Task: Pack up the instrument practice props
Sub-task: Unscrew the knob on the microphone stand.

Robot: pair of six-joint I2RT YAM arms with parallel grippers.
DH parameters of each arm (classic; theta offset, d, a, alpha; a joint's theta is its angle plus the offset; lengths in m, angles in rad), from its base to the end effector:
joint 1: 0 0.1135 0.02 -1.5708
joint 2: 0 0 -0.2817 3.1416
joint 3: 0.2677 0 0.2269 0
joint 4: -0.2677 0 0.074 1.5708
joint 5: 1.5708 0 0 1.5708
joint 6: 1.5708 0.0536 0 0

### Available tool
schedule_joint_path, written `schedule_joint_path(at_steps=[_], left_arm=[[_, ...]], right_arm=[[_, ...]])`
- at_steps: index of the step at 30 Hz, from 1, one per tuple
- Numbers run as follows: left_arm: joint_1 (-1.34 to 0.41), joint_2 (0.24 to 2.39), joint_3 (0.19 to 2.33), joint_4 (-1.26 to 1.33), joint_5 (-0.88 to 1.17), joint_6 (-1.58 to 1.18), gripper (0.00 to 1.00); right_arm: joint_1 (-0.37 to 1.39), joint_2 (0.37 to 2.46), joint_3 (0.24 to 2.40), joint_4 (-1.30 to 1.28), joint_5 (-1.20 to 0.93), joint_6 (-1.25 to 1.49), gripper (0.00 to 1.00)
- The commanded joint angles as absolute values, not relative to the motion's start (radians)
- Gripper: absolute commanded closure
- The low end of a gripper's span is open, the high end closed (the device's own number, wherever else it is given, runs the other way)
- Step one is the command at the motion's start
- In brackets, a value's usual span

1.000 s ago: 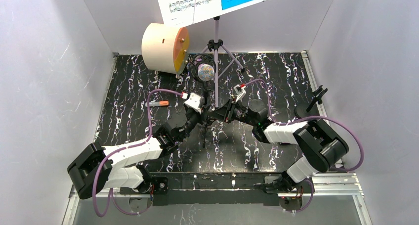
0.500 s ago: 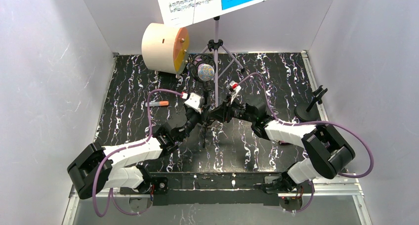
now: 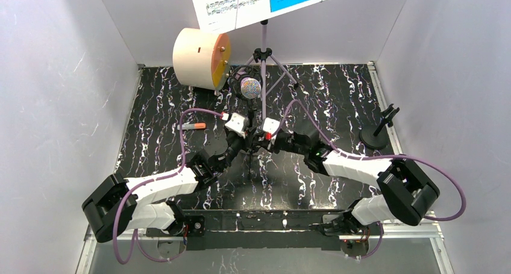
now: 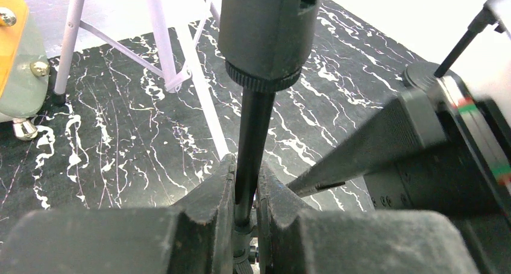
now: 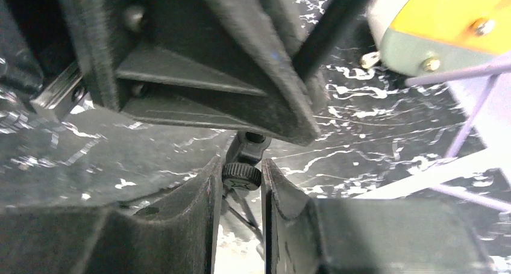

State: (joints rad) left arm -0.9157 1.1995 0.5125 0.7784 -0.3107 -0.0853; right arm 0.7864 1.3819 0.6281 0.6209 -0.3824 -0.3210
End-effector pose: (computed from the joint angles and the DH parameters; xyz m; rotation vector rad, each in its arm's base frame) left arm 0.1650 -0.1879 0.2950 0.3668 1.4656 -0.5784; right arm 0.1910 0.2196 0.2678 -1.1492 1.3063 0.6693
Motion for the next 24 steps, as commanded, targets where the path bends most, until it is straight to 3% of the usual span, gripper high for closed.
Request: schedule_joint_path(at_steps=[1, 11, 19, 24], left_arm=[[-0.931, 1.218, 0.475, 0.606, -0.299, -0.154, 1.00], [-0.931, 1.218, 0.475, 0.604, -0.310, -0.155, 1.00], [-0.931, 1.201, 0.474, 0.596, -0.314, -0.148, 1.00], [-0.931, 1.170, 0.471, 0.585, -0.320, -0.147, 0.98]], right_arm=[[0.820, 1.395, 0.625, 0.508, -0.136, -0.758, 0.99], [0.929, 1.408, 0.573, 0.646, 0.169, -1.164, 0.99], [0.913, 1.410, 0.602, 0.619, 0.096, -0.847, 0.98], [0.889, 1.394, 0.587, 0.637, 0.014, -0.559, 0.67]])
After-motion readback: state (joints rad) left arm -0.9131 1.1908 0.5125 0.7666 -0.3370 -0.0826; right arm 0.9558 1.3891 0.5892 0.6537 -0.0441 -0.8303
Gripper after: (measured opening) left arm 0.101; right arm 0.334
